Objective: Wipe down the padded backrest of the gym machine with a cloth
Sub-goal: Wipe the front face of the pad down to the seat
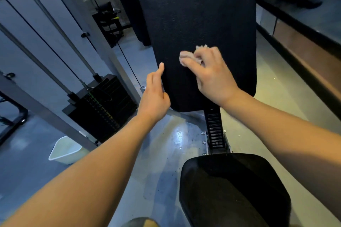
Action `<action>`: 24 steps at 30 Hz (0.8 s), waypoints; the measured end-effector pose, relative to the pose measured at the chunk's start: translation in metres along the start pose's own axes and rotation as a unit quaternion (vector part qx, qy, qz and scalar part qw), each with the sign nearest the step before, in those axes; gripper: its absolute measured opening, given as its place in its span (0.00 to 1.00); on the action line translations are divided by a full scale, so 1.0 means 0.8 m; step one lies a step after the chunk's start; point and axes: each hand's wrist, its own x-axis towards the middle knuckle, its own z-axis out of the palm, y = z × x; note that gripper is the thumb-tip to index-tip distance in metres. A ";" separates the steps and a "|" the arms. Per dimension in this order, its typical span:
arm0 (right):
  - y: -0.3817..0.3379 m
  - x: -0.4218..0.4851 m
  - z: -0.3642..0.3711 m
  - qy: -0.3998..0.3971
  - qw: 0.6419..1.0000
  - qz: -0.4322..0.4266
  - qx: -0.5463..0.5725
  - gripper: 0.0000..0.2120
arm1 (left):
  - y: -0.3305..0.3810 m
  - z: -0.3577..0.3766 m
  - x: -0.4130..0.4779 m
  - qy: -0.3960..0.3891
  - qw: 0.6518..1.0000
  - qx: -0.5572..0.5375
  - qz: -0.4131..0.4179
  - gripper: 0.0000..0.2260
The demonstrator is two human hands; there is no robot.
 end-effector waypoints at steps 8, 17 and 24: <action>-0.017 -0.109 0.022 -0.139 0.989 -0.051 0.031 0.18 | 0.009 0.010 -0.002 0.024 0.999 0.019 -0.027 0.37; 0.027 -0.042 -0.034 -0.035 0.997 0.063 -0.034 0.21 | 0.021 0.015 -0.003 0.025 0.997 0.054 -0.042 0.38; 0.009 -0.129 0.000 -0.095 0.995 0.038 -0.002 0.27 | 0.031 0.027 -0.017 0.089 0.986 0.138 -0.015 0.39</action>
